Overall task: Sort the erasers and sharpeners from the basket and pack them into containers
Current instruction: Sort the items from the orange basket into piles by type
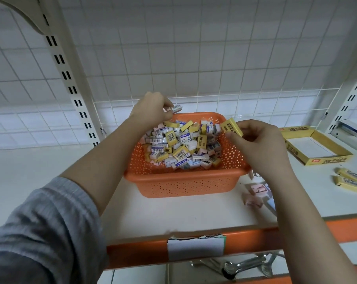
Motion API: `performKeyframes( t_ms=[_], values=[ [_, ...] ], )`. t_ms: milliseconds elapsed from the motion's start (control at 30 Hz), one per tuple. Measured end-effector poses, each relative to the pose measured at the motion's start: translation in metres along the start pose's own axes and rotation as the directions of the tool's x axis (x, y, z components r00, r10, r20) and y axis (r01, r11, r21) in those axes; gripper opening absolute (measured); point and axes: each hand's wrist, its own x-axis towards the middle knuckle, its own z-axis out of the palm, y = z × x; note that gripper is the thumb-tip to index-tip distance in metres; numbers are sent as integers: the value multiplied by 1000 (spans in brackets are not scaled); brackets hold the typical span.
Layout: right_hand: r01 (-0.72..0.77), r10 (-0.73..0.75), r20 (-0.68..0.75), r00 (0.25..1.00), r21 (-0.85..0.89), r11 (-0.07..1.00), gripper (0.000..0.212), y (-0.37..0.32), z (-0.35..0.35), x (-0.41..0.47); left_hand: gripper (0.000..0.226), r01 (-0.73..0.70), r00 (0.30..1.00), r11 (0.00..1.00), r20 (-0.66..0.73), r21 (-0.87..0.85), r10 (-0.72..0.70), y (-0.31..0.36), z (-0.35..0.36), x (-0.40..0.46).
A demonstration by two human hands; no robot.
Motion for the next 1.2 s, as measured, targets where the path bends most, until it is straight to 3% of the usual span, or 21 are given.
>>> performKeyframes(
  t_ms=[333,600,900,1033,1200],
  values=[
    [-1,8,-127,992,52,999,3,21,-47,-9,19,-58,969,907,-242,-416,-48,86,-6,-58],
    [17,-8,-140,990,65,998,8,64,-141,0,16,69,944,887,-259,-456,-206,179,29,-97],
    [-103,117,84,990,-151,983,26,137,-241,16,20,213,894,807,-224,-551,-389,282,63,-136],
    [-240,294,162,942,-287,927,16,170,-254,11,19,207,902,803,-209,-559,-378,302,69,-145],
    [-222,378,285,881,-456,862,31,183,-259,2,16,244,903,771,-153,-588,-402,311,75,-143]
  ],
)
